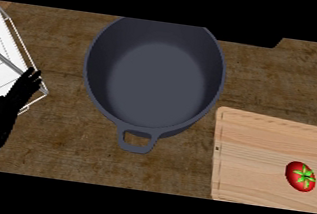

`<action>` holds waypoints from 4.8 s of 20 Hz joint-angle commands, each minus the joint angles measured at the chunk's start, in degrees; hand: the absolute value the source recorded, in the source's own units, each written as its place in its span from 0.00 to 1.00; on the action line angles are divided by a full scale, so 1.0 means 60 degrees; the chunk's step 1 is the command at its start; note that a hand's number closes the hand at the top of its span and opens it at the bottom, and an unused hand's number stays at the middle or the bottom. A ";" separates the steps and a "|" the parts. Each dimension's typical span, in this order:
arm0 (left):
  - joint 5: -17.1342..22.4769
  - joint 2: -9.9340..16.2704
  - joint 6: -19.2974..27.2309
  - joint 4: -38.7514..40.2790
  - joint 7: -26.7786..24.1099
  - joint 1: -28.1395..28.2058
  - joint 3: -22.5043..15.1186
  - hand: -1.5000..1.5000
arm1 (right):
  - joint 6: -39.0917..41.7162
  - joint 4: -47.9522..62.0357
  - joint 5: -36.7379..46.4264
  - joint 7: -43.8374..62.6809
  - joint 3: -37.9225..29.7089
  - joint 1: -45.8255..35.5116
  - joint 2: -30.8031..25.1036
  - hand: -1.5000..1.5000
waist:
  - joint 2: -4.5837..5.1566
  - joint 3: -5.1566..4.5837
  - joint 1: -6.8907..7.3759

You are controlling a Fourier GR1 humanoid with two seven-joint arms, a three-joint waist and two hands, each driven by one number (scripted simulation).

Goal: Pick the tomato from the cutting board and place it in the pot

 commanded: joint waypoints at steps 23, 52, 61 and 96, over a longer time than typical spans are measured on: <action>-0.0666 -0.0289 -0.0388 -0.0271 0.0567 0.0248 0.0704 0.50 | 0.2077 0.4635 -0.0585 0.1530 0.1814 -0.4221 0.0860 0.00 | -0.0054 0.0003 -0.0242; -0.1758 -0.1600 -0.1200 -0.0285 0.0700 0.0308 0.1553 0.50 | 0.2756 0.6149 0.1844 -0.0613 0.1302 -0.4162 0.2608 1.00 | -0.0064 0.0003 -0.0318; -0.1660 -0.1499 -0.1847 -0.0339 0.0542 -0.0344 0.0781 0.50 | 0.4038 0.2987 0.3844 -0.1927 0.7506 -0.7278 0.5417 1.00 | 0.0014 -0.0085 0.1556; -0.1616 -0.1641 -0.1484 -0.0818 0.0823 0.0443 0.1854 0.50 | -0.2020 0.7518 0.5878 -0.1494 0.7161 -1.4412 0.7887 1.00 | -0.0029 -0.0004 -0.0082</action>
